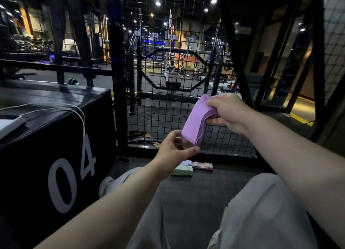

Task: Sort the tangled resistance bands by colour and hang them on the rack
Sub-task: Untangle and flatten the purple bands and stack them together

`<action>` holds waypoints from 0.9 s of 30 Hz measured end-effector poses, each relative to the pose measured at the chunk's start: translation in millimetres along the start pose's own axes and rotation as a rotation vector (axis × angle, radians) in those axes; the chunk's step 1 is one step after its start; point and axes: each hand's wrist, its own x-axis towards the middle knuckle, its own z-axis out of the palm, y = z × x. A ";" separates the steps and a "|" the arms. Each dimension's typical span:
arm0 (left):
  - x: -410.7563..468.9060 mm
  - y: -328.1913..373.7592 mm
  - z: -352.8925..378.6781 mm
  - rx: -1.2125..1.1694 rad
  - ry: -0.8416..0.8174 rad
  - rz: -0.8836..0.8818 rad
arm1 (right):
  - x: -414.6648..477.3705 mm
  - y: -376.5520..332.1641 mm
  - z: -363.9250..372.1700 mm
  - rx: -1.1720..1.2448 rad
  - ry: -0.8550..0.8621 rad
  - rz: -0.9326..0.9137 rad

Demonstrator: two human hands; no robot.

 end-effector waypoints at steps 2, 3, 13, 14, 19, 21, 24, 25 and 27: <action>1.6 -0.4 4.5 0.033 0.037 -0.002 | -0.6 -1.6 -0.7 0.020 0.003 0.006; 2.5 -0.2 6.2 0.037 0.053 -0.005 | -1.0 -2.4 -1.6 0.027 0.005 0.009; 1.7 14.8 25.1 0.013 0.051 -0.023 | -1.4 -10.4 -12.9 0.039 0.016 -0.012; 1.2 17.1 27.2 -0.003 0.051 -0.028 | -2.5 -11.4 -15.5 0.032 0.010 -0.019; 3.0 29.2 34.3 -0.046 0.049 -0.045 | -5.8 -16.5 -31.2 -0.014 0.041 -0.062; 7.0 36.8 37.4 -0.072 0.036 -0.067 | -6.0 -19.3 -37.1 -0.031 0.059 -0.079; 10.5 49.1 42.8 -0.214 -0.029 -0.159 | -3.5 -22.2 -43.8 -0.109 0.099 -0.112; 11.1 53.2 44.7 -0.247 -0.054 -0.173 | -2.0 -22.8 -46.0 -0.137 0.108 -0.123; 15.3 57.9 46.7 -0.273 -0.091 -0.172 | 3.3 -22.0 -50.7 -0.175 0.126 -0.131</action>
